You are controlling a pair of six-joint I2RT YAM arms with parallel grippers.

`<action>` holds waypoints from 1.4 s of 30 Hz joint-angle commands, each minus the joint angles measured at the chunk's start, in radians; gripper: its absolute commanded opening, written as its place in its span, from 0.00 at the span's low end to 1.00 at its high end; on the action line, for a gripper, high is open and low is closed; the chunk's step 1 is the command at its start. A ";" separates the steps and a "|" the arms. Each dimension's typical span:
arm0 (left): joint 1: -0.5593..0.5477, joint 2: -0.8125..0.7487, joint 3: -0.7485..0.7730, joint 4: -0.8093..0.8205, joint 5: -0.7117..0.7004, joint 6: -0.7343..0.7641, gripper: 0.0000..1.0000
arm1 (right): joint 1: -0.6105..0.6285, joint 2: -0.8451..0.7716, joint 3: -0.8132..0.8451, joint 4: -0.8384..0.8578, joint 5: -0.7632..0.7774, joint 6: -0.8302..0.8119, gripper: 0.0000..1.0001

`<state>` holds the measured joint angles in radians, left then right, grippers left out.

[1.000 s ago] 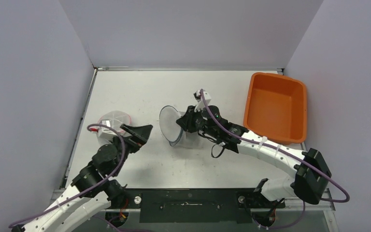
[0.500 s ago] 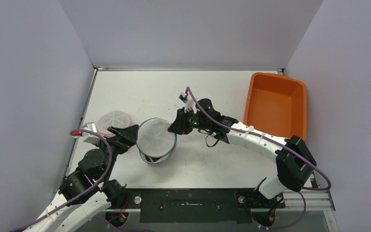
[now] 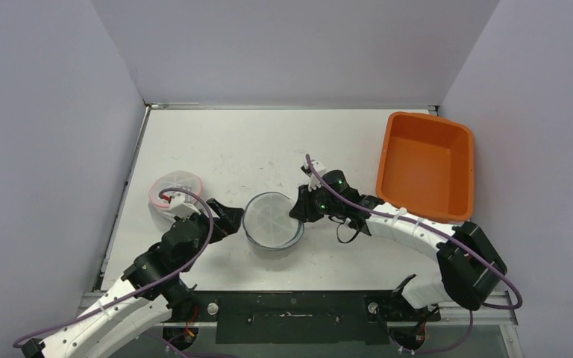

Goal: Unzip the laundry bag and remove the bra
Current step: Open the laundry bag at the center of the board.

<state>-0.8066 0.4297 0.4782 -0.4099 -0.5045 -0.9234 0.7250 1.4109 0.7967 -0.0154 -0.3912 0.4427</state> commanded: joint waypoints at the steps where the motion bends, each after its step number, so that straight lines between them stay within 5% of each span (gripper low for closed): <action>1: 0.012 0.031 -0.030 0.115 0.182 -0.007 0.96 | -0.007 -0.094 -0.061 0.019 0.082 -0.016 0.05; 4: 0.015 0.047 -0.053 0.153 0.254 -0.020 0.96 | -0.006 -0.148 -0.083 -0.009 0.111 -0.006 0.17; 9: 0.024 0.041 -0.070 0.154 0.267 -0.032 0.97 | 0.008 -0.246 -0.059 -0.100 0.172 -0.008 0.58; 13: 0.033 0.017 -0.069 0.149 0.263 -0.037 0.98 | 0.073 -0.306 -0.007 -0.182 0.282 -0.010 0.71; 20: 0.041 -0.024 -0.093 0.131 0.195 -0.080 1.00 | 0.265 -0.306 0.072 -0.198 0.592 -0.003 0.71; 29: 0.088 0.075 -0.110 0.192 0.278 -0.137 0.76 | 0.411 -0.096 0.098 -0.058 0.672 -0.043 0.44; 42: 0.094 0.093 -0.197 0.254 0.356 -0.166 0.58 | 0.587 -0.043 0.019 -0.066 0.833 -0.017 0.39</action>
<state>-0.7181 0.5320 0.2977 -0.2287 -0.1837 -1.0771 1.2976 1.3849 0.8383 -0.1085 0.3660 0.4065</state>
